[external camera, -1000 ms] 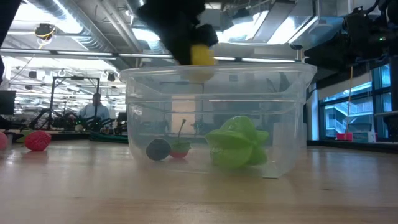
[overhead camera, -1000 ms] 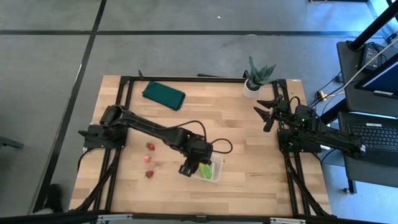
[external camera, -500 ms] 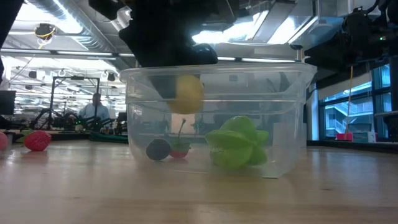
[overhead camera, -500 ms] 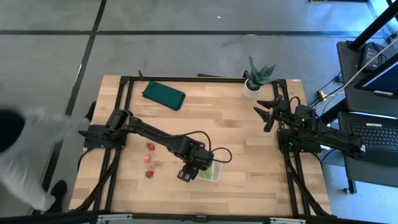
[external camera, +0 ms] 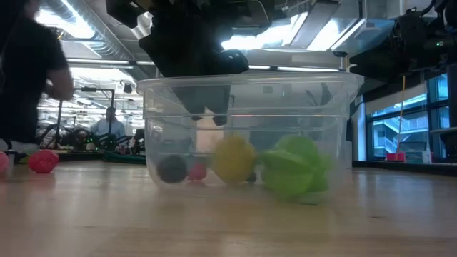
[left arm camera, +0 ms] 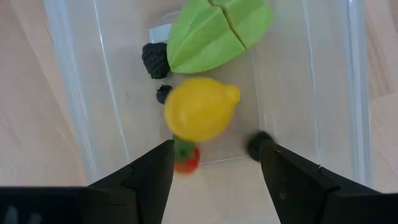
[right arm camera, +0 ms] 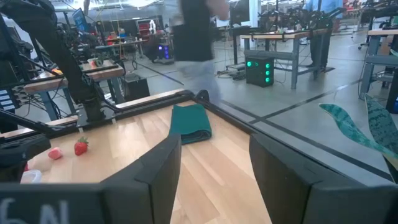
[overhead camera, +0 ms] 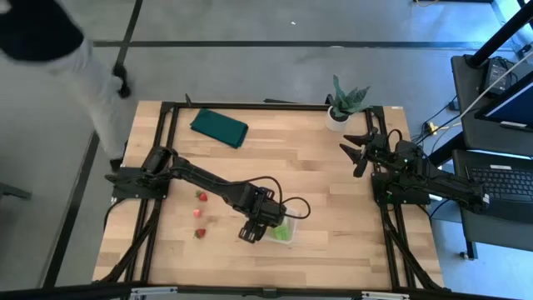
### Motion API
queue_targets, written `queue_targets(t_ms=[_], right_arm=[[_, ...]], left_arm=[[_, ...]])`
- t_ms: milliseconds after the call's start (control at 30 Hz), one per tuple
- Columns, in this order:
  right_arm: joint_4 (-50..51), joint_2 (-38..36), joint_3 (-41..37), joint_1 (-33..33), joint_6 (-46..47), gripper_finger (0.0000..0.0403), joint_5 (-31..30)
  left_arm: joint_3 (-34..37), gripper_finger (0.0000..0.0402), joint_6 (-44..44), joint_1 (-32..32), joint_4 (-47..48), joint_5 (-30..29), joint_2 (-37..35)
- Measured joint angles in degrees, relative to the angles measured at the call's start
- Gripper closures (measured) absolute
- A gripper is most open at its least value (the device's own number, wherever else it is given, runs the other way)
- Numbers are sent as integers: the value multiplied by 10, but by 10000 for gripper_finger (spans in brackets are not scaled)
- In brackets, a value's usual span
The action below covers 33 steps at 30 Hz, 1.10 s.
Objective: Pick and placing Produce into tupperware
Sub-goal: Put the top strawberry into the transparent bin
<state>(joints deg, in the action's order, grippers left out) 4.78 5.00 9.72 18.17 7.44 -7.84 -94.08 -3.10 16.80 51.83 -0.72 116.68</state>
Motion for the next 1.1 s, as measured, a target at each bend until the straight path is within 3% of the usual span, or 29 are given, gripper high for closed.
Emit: queue_targets(t_ms=[233,500,700,900,1100], right_arm=[[0,0,0,0,-1,210,0],[0,0,0,0,-3,210,0],[0,0,0,0,-12,210,0],[0,0,0,0,-21,210,0],[4,0,0,0,-21,210,0]], left_arm=[[0,172,0,0,12,-18,-15],[0,164,3,-23,54,-77,-127],[0,129,30,-49,130,-83,-221],[0,91,36,-50,217,-145,-287],[0,84,78,-50,232,-155,-329]])
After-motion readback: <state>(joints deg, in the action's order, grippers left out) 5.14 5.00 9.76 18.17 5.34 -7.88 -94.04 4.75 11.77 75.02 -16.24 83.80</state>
